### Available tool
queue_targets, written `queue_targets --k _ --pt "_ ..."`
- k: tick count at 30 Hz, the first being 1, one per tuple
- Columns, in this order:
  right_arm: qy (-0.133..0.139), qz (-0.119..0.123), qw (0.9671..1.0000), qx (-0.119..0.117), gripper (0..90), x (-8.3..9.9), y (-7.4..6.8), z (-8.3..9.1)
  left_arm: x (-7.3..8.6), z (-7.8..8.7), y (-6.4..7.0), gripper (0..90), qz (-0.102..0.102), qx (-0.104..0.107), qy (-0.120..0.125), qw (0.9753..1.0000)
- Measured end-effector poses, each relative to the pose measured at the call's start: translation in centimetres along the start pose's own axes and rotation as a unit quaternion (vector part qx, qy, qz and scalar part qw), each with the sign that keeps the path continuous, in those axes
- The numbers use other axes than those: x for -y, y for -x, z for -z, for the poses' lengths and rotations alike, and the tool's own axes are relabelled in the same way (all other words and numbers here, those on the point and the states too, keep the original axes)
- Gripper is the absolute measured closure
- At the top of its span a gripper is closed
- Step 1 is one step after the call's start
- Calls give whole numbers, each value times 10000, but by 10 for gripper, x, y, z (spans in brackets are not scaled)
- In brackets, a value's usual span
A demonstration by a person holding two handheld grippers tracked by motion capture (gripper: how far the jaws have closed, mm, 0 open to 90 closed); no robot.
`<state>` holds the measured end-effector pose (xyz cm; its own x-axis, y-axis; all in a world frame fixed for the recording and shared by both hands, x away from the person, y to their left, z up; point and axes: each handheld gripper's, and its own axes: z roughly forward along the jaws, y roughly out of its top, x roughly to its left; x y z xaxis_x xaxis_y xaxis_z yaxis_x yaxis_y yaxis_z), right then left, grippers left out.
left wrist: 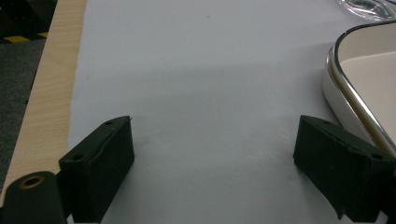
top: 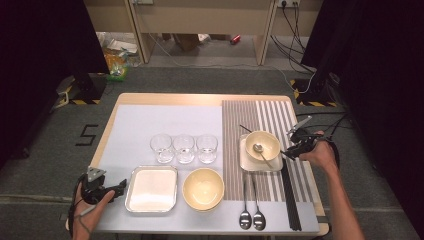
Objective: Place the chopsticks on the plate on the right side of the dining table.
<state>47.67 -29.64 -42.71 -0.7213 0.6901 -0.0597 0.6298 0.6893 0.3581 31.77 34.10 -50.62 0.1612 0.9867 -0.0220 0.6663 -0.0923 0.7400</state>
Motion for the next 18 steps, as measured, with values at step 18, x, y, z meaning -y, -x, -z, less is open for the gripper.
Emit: queue_targets --k 18 --pt "-108 150 9998 106 784 18 -2 0 0 0 0 111 -3 2 -11 10000"
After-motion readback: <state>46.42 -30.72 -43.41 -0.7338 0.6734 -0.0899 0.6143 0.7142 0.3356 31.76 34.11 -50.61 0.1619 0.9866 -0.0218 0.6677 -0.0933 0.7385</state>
